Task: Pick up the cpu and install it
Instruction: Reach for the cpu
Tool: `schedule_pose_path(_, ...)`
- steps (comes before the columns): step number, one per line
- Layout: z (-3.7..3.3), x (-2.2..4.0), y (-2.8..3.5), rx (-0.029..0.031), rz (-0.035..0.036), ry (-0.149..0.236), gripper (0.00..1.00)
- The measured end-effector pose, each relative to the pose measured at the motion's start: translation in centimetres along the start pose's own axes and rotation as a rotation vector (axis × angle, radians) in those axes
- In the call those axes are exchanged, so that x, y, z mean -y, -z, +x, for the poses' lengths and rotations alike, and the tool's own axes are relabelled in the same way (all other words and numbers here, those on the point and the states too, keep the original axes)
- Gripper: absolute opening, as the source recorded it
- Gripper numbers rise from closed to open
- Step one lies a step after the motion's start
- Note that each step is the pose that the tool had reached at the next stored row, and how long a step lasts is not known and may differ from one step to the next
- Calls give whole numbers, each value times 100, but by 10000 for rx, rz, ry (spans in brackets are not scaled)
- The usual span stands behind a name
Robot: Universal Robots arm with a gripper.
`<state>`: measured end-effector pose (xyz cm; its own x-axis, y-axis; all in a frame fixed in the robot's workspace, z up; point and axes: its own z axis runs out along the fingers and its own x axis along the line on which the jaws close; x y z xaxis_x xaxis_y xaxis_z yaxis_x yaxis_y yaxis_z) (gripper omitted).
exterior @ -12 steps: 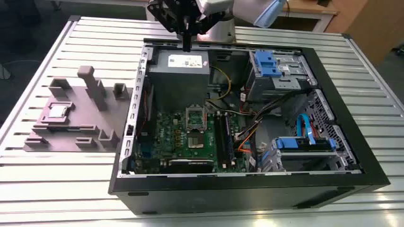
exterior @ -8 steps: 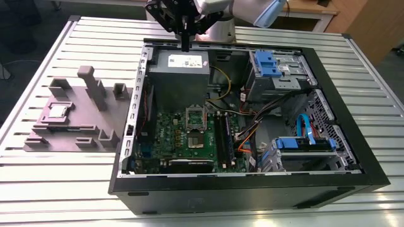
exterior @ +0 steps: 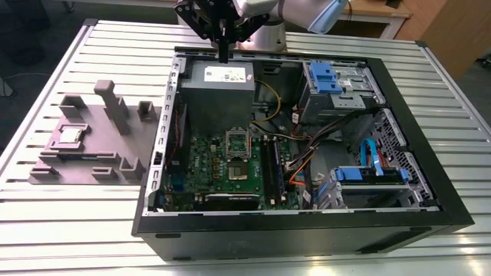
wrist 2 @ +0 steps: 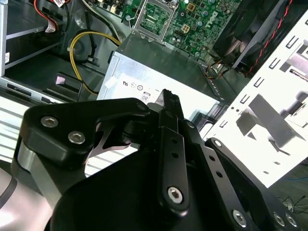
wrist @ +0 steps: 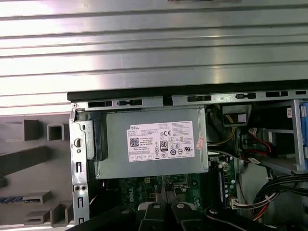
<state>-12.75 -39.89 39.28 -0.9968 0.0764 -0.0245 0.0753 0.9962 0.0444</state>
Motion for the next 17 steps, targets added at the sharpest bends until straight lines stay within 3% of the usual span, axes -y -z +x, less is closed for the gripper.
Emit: schedule_pose_path(17, 46, 4, -4, -1, 1, 3, 10)
